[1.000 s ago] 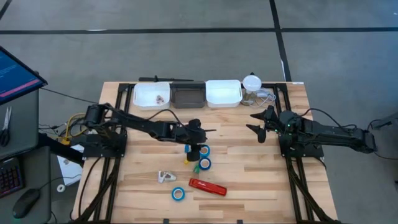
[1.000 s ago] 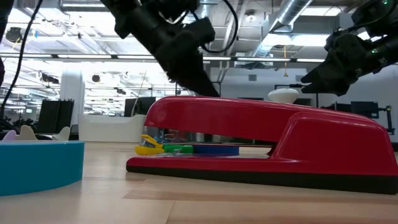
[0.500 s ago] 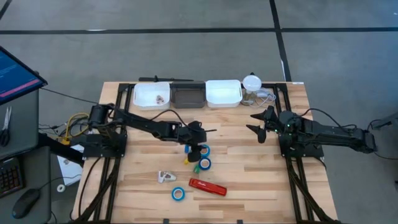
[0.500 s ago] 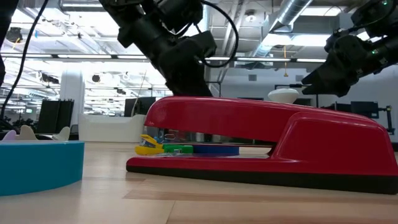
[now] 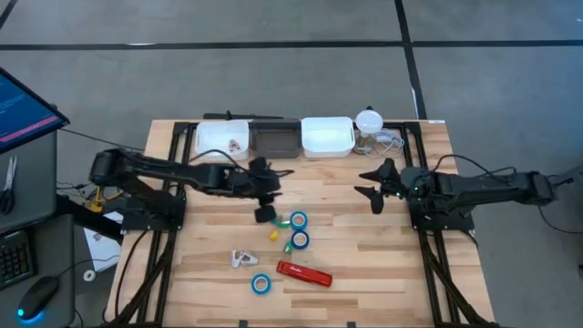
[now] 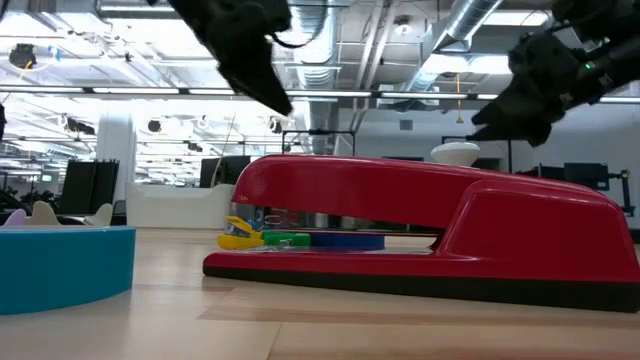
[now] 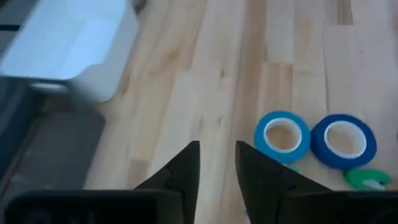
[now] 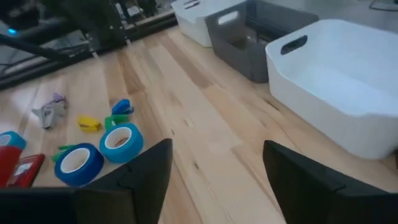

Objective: Pick and place Stapler, Stapler remover, tape
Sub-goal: Put the top light blue tape into the right white bin

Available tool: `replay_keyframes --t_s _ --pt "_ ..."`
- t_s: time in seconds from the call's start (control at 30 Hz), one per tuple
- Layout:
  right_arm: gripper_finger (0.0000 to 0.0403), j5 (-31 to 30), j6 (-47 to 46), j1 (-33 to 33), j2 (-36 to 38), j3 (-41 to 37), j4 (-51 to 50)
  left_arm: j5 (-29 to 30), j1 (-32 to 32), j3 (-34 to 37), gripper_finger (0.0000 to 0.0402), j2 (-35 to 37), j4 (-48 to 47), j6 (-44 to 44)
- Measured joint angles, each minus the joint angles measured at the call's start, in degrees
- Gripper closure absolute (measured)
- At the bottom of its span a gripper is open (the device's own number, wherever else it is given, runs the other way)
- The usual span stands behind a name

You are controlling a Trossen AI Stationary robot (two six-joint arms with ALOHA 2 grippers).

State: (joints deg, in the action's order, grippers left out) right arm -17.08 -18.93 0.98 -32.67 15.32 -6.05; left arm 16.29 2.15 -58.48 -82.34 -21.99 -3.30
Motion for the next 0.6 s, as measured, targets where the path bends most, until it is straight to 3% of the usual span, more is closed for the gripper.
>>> replay_keyframes --t_s 0.37,0.6 --pt "0.0259 -2.56 2.64 -8.01 -22.34 14.38 1.76 1.27 0.04 23.95 0.0352 20.03 5.1 -2.14" --pt "0.0272 -2.6 1.89 -7.99 -37.64 23.84 1.71 1.24 0.08 34.33 0.0368 32.72 9.81 -2.12"
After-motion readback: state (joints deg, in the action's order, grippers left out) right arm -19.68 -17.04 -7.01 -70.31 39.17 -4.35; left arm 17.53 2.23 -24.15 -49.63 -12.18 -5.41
